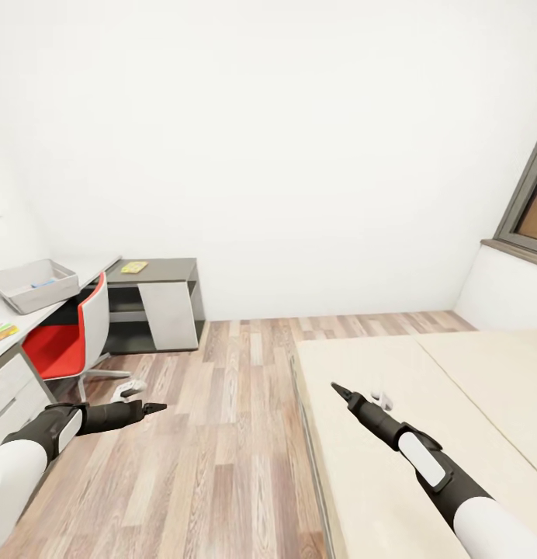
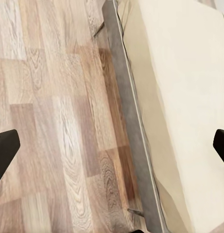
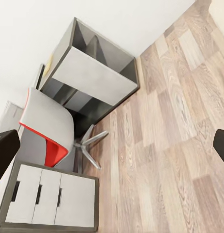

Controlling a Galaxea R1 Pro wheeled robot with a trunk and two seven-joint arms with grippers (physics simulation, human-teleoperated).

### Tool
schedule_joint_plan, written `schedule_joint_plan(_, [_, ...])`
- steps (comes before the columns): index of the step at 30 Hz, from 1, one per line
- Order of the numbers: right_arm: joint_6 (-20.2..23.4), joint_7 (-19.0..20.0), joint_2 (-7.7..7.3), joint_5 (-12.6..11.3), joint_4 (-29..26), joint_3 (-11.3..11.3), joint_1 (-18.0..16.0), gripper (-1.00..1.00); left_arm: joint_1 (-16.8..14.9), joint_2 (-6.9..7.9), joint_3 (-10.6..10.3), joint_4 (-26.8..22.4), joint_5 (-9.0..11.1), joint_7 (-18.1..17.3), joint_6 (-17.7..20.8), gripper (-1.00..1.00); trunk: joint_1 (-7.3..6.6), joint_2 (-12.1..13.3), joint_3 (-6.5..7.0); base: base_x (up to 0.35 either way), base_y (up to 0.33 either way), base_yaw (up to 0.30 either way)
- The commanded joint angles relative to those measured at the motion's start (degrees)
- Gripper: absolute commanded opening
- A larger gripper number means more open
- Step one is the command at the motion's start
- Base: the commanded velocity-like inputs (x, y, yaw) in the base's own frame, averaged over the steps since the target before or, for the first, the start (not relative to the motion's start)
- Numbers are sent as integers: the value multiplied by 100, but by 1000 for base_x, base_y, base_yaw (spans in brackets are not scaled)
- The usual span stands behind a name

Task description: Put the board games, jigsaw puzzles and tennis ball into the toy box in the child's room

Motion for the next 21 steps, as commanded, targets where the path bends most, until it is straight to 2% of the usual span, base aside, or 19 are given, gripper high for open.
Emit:
schedule_joint_plan(1, [-12,5,-9,-58,-1,24,-5,100,-6,-3,49,-5,-59,-30,36,100,4,-13,-11,0,0,115])
schedule_joint_plan(8, [-185,37,-17,-61,1,24,-3,100,-6,-3,49,-5,-59,-30,36,100,4,-13,24,0,0,95])
schedule_joint_plan(21, [-215,52,-18,-61,1,24,-5,100,-6,-8,45,-5,-59,-30,36,100,4,-13,34,0,-9,10])
